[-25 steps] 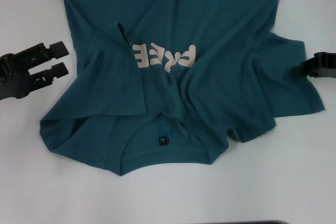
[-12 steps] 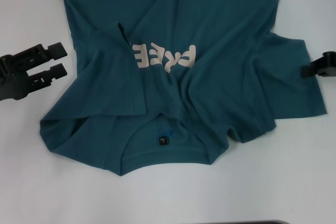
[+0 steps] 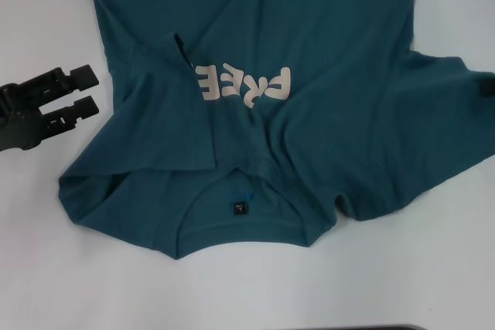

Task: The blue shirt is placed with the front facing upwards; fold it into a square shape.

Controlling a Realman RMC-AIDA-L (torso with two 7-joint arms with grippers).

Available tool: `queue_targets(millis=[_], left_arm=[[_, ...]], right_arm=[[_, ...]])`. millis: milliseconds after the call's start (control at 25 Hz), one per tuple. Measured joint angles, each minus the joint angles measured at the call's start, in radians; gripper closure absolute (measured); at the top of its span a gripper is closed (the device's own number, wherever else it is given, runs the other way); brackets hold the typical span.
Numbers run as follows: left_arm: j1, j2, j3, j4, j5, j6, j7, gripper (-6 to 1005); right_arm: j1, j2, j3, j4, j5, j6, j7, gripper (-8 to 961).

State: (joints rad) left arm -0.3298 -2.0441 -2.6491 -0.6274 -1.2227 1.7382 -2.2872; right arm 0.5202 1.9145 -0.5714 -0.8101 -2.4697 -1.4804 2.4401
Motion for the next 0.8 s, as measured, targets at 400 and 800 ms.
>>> queue_targets(millis=[400, 800], left_arm=[[0.003, 0.000, 0.000, 0.000, 0.000, 0.001, 0.000, 218], [0.013, 0.010, -0.034, 0.000, 0.001, -0.003, -0.013, 218]], right_arm=[[0.036, -0.008, 0.001, -0.033, 0.001, -0.041, 0.013, 890], [0.069, 0.000, -0.008, -0.033, 0.004, -0.172, -0.012, 865]])
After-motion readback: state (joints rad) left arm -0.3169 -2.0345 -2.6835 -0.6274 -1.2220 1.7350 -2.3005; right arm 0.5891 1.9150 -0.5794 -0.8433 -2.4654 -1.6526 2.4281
